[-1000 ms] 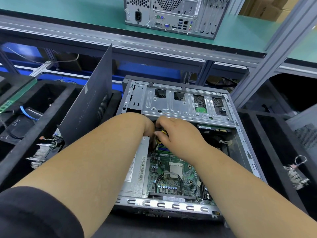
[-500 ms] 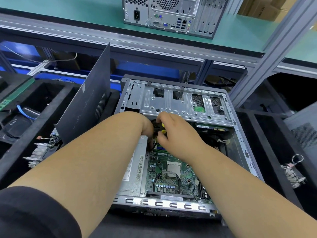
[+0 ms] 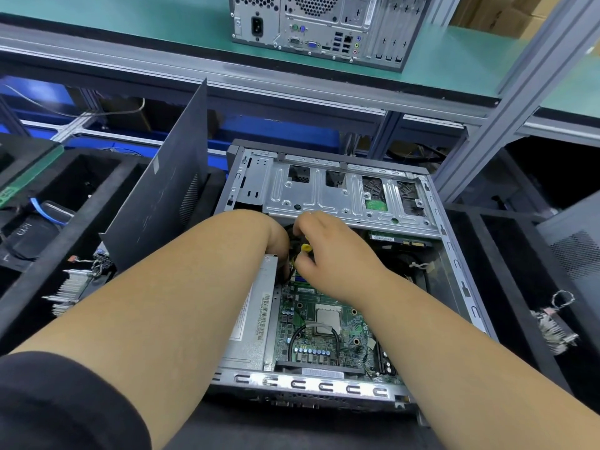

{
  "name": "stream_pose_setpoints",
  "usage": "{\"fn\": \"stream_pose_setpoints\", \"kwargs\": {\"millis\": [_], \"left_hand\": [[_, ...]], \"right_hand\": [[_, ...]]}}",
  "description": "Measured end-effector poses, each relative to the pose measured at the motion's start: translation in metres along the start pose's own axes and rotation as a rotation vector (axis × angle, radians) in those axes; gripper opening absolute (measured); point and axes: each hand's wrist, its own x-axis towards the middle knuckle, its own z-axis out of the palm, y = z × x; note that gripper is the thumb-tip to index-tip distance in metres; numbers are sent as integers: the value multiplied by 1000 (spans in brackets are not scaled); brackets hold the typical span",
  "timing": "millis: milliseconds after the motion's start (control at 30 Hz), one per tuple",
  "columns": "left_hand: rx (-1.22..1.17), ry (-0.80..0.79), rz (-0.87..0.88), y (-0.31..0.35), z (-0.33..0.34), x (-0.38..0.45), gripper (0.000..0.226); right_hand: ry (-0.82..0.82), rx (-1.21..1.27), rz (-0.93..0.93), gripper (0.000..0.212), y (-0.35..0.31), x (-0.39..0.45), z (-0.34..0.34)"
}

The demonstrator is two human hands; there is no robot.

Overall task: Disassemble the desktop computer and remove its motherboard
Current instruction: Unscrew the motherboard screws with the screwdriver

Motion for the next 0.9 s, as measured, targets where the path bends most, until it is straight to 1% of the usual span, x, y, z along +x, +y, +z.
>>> {"fn": "stream_pose_setpoints", "kwargs": {"millis": [100, 133, 167, 267, 333, 433, 500, 533, 667, 733, 833, 900], "left_hand": [[98, 11, 2, 0, 0, 0, 22], [103, 20, 8, 1, 0, 0, 21], [99, 24, 14, 1, 0, 0, 19], [18, 10, 0, 2, 2, -1, 20], [6, 9, -4, 3, 2, 0, 16], [56, 12, 16, 1, 0, 1, 9], [71, 20, 16, -1, -1, 1, 13], [83, 26, 12, -2, -1, 0, 15], [66, 4, 20, 2, 1, -3, 18], [25, 1, 36, 5, 1, -5, 12], [47, -7, 44, 7, 0, -8, 10], [102, -12, 36, 8, 1, -8, 22]], "right_hand": [[26, -175, 23, 31, 1, 1, 0], [26, -188, 27, 31, 1, 1, 0], [19, -162, 28, 29, 1, 1, 0], [-17, 28, 11, 27, -1, 0, -1], [-29, 71, -7, 28, -2, 0, -2], [-11, -30, 0, 26, -2, 1, -1], [11, -119, 16, 30, -1, 1, -1], [14, -126, 22, 31, -1, 1, -1], [-17, 15, 30, 23, 0, 1, -1], [-35, 69, 26, 27, 1, 0, -2], [-45, 46, 16, 32, 2, -1, -2], [-27, -13, 15, 28, 3, 0, -2]]}}
